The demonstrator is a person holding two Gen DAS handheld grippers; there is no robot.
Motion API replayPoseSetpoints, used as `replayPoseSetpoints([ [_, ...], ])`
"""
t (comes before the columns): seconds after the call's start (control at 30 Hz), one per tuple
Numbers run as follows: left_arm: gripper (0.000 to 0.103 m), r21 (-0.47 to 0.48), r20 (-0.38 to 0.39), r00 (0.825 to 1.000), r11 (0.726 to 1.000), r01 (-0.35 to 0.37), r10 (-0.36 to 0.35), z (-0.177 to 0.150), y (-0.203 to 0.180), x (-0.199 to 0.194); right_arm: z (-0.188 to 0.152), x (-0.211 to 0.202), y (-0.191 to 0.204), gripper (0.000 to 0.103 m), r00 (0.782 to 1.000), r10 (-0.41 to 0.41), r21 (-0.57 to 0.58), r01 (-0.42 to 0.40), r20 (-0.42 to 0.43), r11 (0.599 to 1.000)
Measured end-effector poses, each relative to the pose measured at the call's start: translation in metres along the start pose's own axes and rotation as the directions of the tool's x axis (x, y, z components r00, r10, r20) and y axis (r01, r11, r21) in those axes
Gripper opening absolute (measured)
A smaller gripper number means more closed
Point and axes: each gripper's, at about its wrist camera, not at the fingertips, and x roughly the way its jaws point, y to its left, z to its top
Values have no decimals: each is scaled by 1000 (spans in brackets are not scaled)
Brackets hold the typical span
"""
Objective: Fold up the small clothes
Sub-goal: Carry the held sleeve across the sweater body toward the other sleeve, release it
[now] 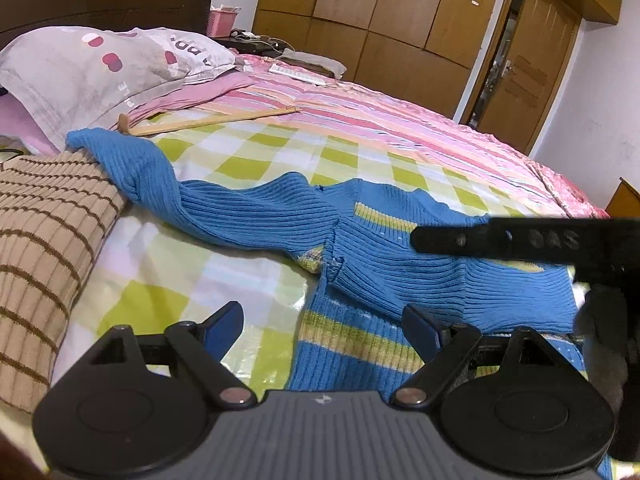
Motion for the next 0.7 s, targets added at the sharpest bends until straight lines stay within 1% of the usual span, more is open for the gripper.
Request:
replayPoseSetpoints([
  [0.03, 91, 1, -2, 1000, 1000, -2, 2, 0, 0, 1, 5, 8, -1, 42, 1000, -26, -29, 26, -10, 999],
  [0.13, 91, 6, -6, 1000, 1000, -6, 6, -1, 0, 3, 12, 34, -3, 42, 997, -62, -108, 57, -50, 993],
  [0.27, 91, 15, -9, 1000, 1000, -8, 8, -1, 0, 5, 12, 61, -5, 41, 991, -49, -170, 27, -123, 985],
  [0.33, 91, 15, -14, 1000, 1000, -7, 7, -1, 1, 7, 9, 72, -7, 41, 985, -54, -182, 24, -161, 983],
  [0.37, 91, 14, -17, 1000, 1000, -5, 5, -1, 1, 8, 7, 73, -7, 40, 985, -58, -190, 27, -163, 981],
  [0.4, 91, 13, -19, 1000, 1000, -3, 3, -1, 1, 8, 6, 73, -5, 34, 985, -65, -209, 31, -158, 978],
  [0.43, 91, 13, -20, 1000, 1000, -2, 3, -1, 1, 9, 6, 71, -3, 19, 985, -68, -215, 32, -160, 976],
  [0.47, 91, 15, -20, 1000, 1000, -2, 2, -1, 1, 9, 8, 70, -4, 10, 984, -60, -201, 25, -170, 979],
  [0.5, 91, 16, -20, 1000, 1000, -1, 2, -1, 1, 9, 9, 68, -5, 5, 983, -49, -180, 17, -176, 983],
  [0.6, 91, 17, -19, 1000, 1000, 2, -2, -2, 1, 8, 17, 59, -7, 5, 987, -87, -183, 63, -131, 981],
  [0.7, 91, 21, -17, 1000, 1000, 7, -6, -2, 0, 8, 29, 56, -16, 5, 991, -103, -135, 91, -89, 987],
])
